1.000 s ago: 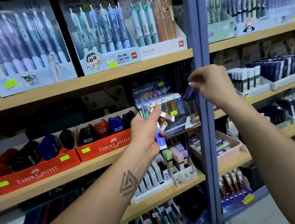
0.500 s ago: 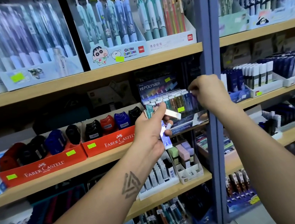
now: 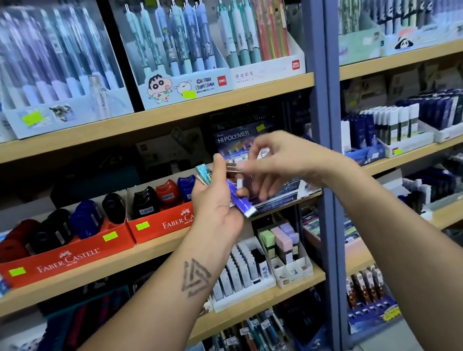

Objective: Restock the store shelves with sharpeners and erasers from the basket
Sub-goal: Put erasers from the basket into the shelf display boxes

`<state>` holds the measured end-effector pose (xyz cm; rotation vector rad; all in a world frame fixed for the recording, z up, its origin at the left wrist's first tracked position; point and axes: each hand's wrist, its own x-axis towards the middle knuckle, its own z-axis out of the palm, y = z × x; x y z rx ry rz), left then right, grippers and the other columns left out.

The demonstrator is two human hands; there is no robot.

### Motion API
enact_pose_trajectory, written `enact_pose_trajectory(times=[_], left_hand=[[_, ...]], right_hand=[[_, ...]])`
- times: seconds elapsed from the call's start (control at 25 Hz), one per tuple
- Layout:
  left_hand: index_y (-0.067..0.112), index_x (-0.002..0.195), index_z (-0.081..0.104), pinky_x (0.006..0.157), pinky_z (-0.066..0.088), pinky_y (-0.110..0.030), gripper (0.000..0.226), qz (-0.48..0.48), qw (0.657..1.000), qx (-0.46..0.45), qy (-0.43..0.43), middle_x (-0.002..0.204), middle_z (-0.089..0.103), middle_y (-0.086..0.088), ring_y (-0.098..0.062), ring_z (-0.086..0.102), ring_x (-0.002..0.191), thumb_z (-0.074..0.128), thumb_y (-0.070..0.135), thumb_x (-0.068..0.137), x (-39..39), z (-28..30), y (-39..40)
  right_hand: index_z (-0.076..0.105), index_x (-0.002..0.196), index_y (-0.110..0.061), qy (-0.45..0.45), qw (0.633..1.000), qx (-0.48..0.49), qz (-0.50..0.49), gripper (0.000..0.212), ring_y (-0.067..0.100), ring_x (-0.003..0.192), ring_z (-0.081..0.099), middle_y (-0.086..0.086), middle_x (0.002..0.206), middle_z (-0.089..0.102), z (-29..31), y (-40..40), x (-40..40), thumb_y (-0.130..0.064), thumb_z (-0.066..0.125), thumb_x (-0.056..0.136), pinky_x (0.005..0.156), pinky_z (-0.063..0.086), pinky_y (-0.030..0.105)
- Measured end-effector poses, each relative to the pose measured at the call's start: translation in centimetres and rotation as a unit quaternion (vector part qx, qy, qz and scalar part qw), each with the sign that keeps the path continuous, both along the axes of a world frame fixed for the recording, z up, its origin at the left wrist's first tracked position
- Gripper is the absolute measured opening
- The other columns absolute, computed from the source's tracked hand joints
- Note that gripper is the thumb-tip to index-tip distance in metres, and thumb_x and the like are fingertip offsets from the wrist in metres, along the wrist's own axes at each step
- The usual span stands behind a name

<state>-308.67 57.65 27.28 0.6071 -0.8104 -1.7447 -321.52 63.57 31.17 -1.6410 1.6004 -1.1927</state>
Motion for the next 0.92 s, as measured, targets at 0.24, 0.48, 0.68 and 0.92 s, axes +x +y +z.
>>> enact_pose_trajectory(times=[0.24,0.48,0.68,0.92], left_hand=[[0.011,0.089,0.057,0.054,0.06,-0.041,0.022,0.122,0.992,0.012,0.014,0.067,0.065,-0.007,-0.023,0.064,0.053,0.068,0.03,0.095,-0.1,0.2,-0.5],[0.013,0.09,0.054,0.051,0.055,-0.03,0.018,0.143,0.989,0.013,0.027,0.075,0.064,-0.008,-0.019,0.064,0.053,0.067,0.025,0.096,0.3,0.6,-0.9],[0.009,0.101,0.06,0.047,0.049,-0.025,0.02,0.038,0.999,0.005,-0.032,0.09,0.069,-0.012,-0.019,0.064,0.066,0.07,0.023,0.092,0.3,0.7,0.1],[0.009,0.103,0.065,0.044,0.047,-0.022,0.02,-0.065,0.995,-0.006,-0.07,0.094,0.068,-0.016,-0.016,0.058,0.059,0.076,0.011,0.086,-1.2,-0.4,2.1]], right_hand=[[0.039,0.124,-0.006,-0.068,0.994,0.07,0.05,0.065,0.027,0.072,0.073,0.016,0.08,0.072,-0.8,-0.2,2.4,0.002,0.082,0.076,0.064,0.062,0.034],[0.052,0.117,0.0,-0.013,0.998,0.049,0.043,0.046,0.034,0.076,0.071,0.027,0.087,0.073,0.7,0.9,0.2,0.009,0.076,0.079,0.081,0.059,0.046],[0.078,0.098,-0.011,0.081,0.959,-0.151,-0.227,0.014,0.019,0.075,0.065,0.009,0.077,0.069,1.4,1.5,-5.8,-0.003,0.07,0.089,0.078,0.059,0.032],[0.074,0.097,-0.017,0.228,0.882,-0.183,-0.369,0.016,0.027,0.09,0.068,0.005,0.088,0.07,-0.9,-0.4,-10.2,-0.004,0.07,0.087,0.089,0.055,0.038]])
